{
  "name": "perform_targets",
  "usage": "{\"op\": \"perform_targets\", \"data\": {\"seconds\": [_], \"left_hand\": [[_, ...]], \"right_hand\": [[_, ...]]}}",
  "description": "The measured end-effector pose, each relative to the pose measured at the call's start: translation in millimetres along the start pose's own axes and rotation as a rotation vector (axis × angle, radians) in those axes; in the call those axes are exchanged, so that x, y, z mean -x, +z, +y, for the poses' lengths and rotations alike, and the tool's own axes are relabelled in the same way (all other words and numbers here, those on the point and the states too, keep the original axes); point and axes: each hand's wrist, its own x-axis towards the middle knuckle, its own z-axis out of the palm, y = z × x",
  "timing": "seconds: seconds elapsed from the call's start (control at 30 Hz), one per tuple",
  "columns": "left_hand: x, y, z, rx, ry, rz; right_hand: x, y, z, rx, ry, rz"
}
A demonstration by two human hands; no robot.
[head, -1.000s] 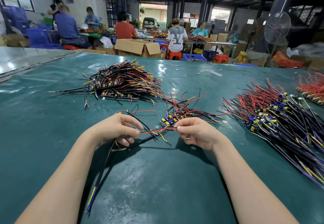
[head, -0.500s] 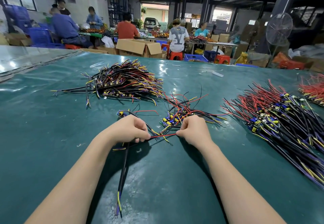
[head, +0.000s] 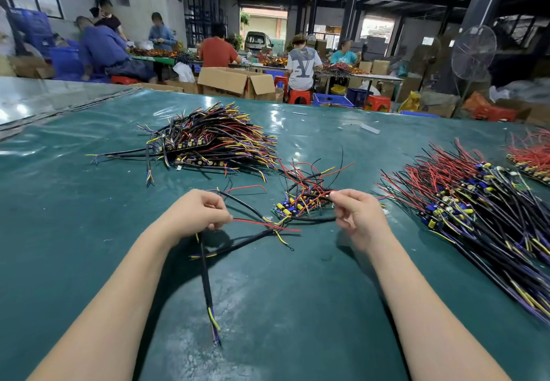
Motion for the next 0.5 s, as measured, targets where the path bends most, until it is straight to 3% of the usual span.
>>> {"op": "perform_targets", "data": {"seconds": [0.07, 0.13, 0.23, 0.33, 0.4, 0.5], "left_hand": [[1, 3, 3, 0.049, 0.031, -0.018], [2, 10, 7, 0.043, 0.078, -0.061], [3, 22, 12, -0.008, 0.129, -0.115], [3, 31, 13, -0.021, 0.147, -0.146], [3, 34, 14, -0.060, 0.161, -0.148], [4, 34, 15, -0.059, 0.138, -0.183]], "right_hand": [[1, 3, 0, 0.236, -0.154, 0.130], [7, 15, -1, 0.507, -0.348, 0.143], [22, 41, 1, 0.772, -0.539, -0.136], [32, 62, 12, 1.066, -0.561, -0.476], [34, 65, 15, 1.166, -0.533, -0.514], [34, 63, 13, 1.103, -0.453, -0.473]]}}
